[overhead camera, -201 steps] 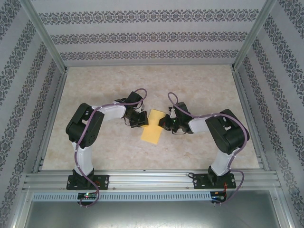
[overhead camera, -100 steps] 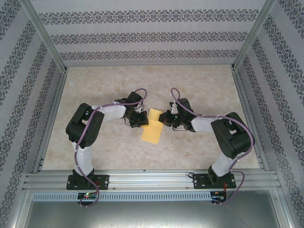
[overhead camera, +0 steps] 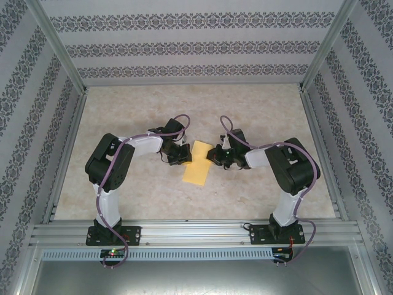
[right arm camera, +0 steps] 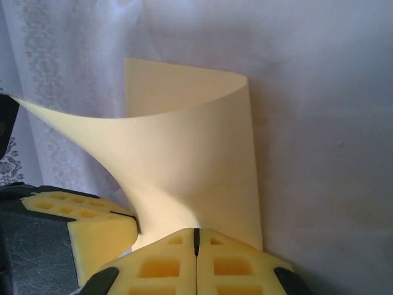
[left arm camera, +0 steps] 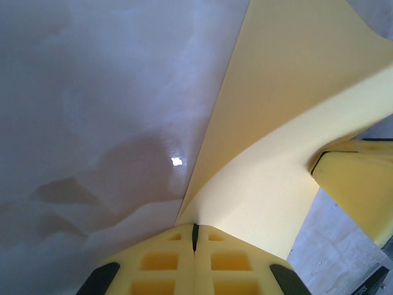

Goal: Fold a paper plane with a square sheet of paper (pick it up from the middle)
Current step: Fold the square sheet of paper in half at the center of the table.

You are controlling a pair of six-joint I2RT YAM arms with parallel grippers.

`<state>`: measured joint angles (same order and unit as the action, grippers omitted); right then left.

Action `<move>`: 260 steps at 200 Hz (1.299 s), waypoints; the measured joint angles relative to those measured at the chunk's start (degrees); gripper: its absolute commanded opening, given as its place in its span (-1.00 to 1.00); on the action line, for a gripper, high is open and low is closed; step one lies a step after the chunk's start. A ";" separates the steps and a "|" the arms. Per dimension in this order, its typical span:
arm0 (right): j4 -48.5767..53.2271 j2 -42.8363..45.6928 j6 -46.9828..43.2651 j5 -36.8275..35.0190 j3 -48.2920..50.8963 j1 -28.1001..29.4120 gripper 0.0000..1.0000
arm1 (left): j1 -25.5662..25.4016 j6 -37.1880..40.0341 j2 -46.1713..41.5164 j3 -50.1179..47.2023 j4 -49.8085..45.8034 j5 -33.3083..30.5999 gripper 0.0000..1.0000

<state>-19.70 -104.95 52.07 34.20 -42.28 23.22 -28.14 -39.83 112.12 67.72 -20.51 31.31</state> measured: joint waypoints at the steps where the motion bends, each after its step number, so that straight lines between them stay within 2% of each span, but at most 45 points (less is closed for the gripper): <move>1: 0.00 0.02 0.07 0.00 0.00 0.00 -0.84 | 0.00 0.00 0.00 0.00 0.02 0.00 -1.00; 60: 5.20 3.72 -0.68 0.72 -3.89 -1.14 -0.85 | 0.00 0.26 0.00 0.00 0.02 -0.02 -1.00; 104: 5.35 3.04 -1.81 1.27 -5.35 -2.32 -0.86 | 0.00 0.44 0.00 0.00 0.02 -0.02 -1.00; 156: 6.64 -2.21 -3.04 0.72 -5.35 -2.89 -0.86 | 0.00 0.48 0.00 0.00 0.00 -0.02 -1.00; 260: 11.61 0.98 -4.11 1.49 -10.99 -4.00 -0.87 | 0.00 0.68 0.00 0.00 0.00 -0.02 -1.00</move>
<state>-8.10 -103.96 47.97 35.68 -53.28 19.22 -28.14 -39.16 112.12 67.72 -20.51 31.29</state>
